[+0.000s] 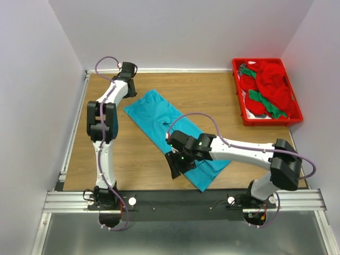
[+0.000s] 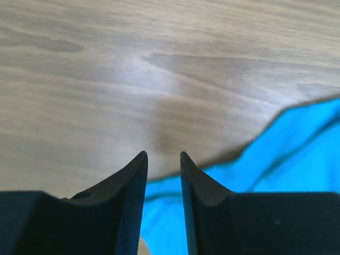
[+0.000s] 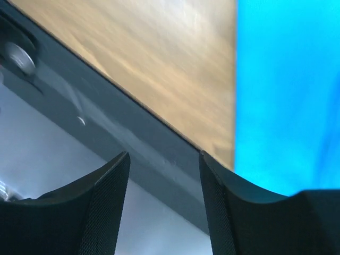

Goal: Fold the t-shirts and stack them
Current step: Fold the tshirt

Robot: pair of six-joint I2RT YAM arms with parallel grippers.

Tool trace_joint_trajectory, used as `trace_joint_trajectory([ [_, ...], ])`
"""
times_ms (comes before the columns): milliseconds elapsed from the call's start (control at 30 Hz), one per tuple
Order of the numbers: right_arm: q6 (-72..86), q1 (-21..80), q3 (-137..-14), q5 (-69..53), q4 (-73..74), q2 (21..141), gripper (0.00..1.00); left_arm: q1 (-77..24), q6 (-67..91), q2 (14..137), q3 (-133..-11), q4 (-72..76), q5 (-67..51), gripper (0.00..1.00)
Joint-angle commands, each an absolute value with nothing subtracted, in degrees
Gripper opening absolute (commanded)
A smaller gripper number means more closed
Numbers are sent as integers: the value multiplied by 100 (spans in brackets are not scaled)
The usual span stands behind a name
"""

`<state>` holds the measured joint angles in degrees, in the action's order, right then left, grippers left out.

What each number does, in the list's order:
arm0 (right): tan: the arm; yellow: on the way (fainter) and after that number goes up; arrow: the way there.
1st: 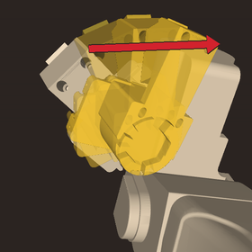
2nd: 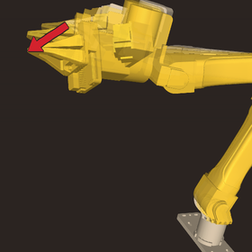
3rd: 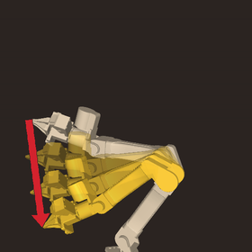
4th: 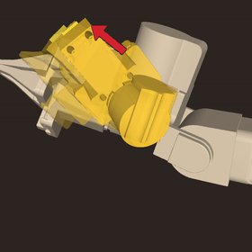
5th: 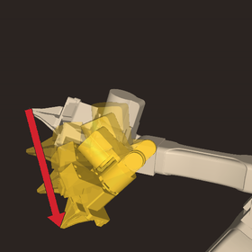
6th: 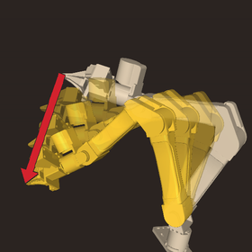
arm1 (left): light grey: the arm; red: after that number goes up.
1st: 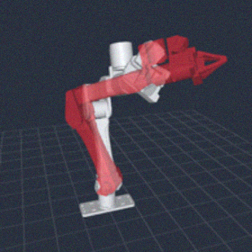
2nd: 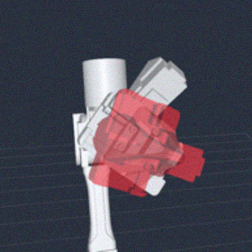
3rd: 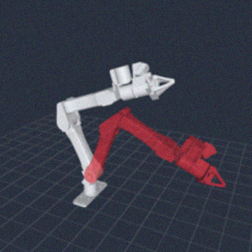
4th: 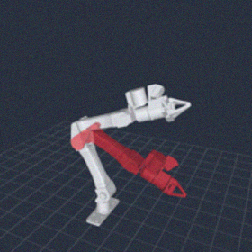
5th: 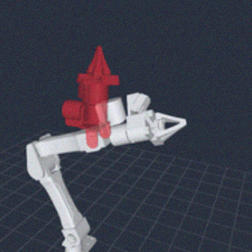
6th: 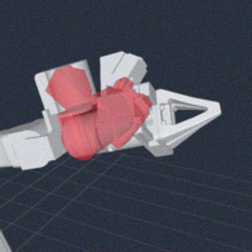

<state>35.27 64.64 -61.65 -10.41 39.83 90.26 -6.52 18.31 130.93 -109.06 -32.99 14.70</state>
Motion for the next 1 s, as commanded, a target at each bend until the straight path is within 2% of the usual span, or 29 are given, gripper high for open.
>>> trace_joint_trajectory([
  [0, 3165, 6442, -6890, 163, 4622, 8789, 63, -589, 2091, 11718, -10408, -3217, 1504, 40],
  [100, 2787, 6250, -6935, 823, 4904, 8675, 66, -808, 2241, 10525, -9407, -2770, 1205, 40],
  [267, 2137, 5257, -6566, 1072, 4992, 8578, 68, -1493, 2583, 9739, -8097, -2541, 774, 40],
  [367, 1750, 4721, -6215, 906, 4817, 8604, 73, -1862, 3004, 9309, -7053, -2033, 458, 40],
  [500, 1591, 4562, -5872, 406, 4413, 8701, 77, -1995, 3251, 9272, -6496, -1619, 308, 40],
  [800, 1521, 4474, -5757, 35, 4192, 9246, 82, -2224, 3261, 10466, -6995, -1512, 211, 40],
  [967, 1555, 4360, -5766, -202, 4201, 9615, 88, -2206, 3155, 11065, -7426, -1617, 264, 40],
])
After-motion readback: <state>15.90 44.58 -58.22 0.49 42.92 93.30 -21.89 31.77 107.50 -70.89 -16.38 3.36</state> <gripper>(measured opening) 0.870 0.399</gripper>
